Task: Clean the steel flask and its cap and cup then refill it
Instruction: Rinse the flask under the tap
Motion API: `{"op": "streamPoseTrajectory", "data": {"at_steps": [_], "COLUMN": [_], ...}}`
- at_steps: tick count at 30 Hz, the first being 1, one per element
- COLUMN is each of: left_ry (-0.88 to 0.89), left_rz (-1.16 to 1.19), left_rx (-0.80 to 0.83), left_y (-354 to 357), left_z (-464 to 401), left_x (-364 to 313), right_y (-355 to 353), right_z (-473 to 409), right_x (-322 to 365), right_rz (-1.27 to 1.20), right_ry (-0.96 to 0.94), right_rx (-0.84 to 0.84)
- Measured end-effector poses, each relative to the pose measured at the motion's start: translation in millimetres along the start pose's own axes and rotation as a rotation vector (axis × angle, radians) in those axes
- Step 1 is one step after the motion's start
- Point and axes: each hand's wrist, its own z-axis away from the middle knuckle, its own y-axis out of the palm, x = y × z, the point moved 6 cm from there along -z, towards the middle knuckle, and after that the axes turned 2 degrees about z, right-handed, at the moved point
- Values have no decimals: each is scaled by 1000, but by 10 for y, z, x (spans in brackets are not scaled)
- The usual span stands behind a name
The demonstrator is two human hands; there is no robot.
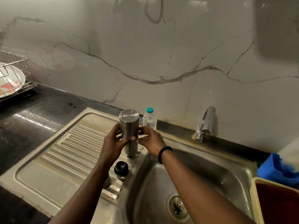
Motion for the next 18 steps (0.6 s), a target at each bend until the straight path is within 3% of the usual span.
{"op": "streamPoseTrajectory", "data": {"at_steps": [18], "left_ry": [-52], "left_rz": [-9], "left_rx": [29], "left_y": [-57], "left_z": [65], "left_x": [117], "right_y": [77], "right_z": [0], "right_x": [-4], "right_rz": [69], "right_ry": [-11], "right_rx": [-2]}}
